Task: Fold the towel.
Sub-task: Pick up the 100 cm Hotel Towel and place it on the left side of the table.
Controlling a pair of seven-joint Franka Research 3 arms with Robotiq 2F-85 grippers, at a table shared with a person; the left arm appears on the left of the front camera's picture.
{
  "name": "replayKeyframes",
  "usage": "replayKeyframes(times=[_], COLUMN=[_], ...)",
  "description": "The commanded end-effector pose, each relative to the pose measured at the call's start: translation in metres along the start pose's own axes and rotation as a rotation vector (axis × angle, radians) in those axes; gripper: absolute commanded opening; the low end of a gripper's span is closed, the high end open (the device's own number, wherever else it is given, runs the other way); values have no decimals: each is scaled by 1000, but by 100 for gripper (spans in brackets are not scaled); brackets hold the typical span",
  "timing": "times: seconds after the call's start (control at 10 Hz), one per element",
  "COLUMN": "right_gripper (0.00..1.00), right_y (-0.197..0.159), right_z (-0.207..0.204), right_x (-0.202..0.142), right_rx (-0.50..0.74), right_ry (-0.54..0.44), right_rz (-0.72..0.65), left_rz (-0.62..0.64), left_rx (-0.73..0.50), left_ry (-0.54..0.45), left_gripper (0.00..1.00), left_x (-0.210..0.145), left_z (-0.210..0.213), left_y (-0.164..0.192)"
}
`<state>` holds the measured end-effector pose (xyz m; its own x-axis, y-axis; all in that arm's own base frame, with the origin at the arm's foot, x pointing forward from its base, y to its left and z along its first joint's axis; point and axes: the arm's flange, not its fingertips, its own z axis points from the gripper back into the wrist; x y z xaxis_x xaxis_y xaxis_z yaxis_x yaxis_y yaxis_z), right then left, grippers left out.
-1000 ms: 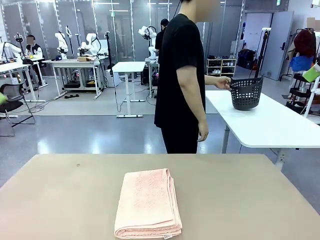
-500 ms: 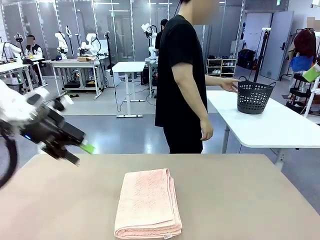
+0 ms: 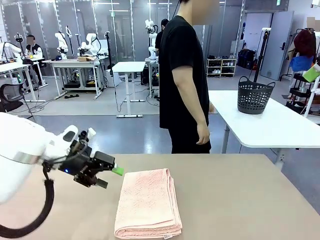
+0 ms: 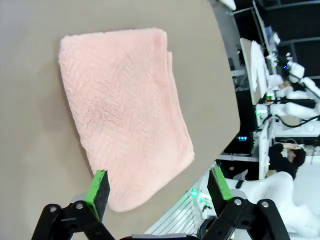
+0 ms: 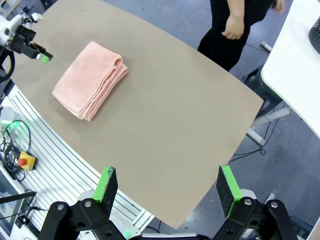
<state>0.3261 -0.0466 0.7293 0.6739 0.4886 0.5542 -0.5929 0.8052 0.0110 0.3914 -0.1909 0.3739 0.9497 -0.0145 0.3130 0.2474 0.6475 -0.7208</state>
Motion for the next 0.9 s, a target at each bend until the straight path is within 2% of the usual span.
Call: replayKeyframes(times=[0.0,0.3,0.8], right_gripper=[100,100,100], right_y=[0,0,0], right_z=[0,0,0], right_x=[-1,-1,-1], right_rx=[-7,-7,-7], right_ry=[4,4,4], right_rz=[-6,-6,-6], left_rz=[8,66,117], left_rx=[-4,-11,7], left_ry=[-31,-26,-38], left_gripper=[100,100,100], left_x=[4,-8,-14], left_z=[-37,-69,-89], left_y=[19,39,58])
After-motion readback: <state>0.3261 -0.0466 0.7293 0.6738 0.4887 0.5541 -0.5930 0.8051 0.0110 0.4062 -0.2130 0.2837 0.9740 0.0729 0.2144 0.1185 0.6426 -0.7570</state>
